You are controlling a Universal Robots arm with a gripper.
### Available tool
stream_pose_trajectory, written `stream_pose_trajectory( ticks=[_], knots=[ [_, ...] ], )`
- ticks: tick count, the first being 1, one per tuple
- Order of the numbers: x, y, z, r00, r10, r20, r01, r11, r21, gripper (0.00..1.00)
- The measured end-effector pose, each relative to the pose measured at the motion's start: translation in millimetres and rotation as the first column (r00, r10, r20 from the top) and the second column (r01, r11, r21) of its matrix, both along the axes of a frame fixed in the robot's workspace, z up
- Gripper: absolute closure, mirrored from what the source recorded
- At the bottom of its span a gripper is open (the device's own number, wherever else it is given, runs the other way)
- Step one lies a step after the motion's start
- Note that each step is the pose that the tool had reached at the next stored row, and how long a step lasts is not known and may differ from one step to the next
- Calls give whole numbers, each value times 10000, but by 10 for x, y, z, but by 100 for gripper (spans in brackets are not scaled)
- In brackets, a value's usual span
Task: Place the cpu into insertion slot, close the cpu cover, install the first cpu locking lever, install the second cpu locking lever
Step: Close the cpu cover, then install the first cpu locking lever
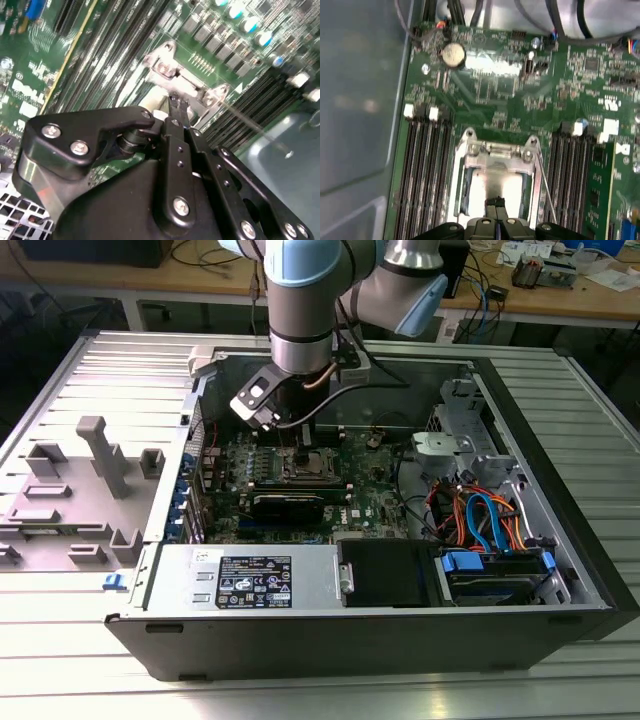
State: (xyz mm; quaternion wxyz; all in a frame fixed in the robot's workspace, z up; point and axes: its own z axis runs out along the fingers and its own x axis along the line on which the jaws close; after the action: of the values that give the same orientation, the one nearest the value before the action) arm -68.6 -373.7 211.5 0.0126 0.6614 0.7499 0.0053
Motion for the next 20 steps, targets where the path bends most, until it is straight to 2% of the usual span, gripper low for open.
stream_pose_trajectory(
  ticks=[3,4,13,20],
  knots=[
    [131,0,0,10000,1,-54,-1,10000,1,89],
    [141,-1,0,10000,0,-57,0,10000,0,89],
    [145,-1,1,10000,-1,-57,1,10000,1,89],
    [145,-1,56,10000,-1,-58,1,10000,3,89]
  ],
)
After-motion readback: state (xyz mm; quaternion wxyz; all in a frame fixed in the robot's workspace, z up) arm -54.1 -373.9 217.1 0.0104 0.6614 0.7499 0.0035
